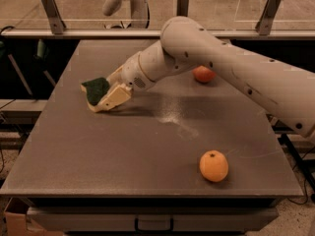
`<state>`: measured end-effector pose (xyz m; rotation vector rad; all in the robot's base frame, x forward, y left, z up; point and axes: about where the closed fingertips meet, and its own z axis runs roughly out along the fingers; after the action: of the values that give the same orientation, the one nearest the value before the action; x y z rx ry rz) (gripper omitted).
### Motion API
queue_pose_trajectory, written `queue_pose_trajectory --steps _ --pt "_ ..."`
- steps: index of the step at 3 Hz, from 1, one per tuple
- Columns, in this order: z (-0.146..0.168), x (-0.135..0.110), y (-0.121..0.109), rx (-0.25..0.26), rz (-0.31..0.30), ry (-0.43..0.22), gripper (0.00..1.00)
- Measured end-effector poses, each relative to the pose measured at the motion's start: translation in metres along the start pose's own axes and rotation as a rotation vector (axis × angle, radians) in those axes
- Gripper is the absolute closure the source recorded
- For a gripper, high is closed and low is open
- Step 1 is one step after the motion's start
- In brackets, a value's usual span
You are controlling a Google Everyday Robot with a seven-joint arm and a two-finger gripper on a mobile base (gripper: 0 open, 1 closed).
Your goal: Move sponge near apple
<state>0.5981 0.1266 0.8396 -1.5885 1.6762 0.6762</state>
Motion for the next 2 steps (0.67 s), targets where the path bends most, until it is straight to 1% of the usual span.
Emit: queue_pose_trajectory --steps 1,2 --pt "-0.005 0.001 -0.004 0.028 0.016 -0.008 0.71" --pt "-0.060 -0.001 -0.020 0.150 -0.009 0.004 0.95"
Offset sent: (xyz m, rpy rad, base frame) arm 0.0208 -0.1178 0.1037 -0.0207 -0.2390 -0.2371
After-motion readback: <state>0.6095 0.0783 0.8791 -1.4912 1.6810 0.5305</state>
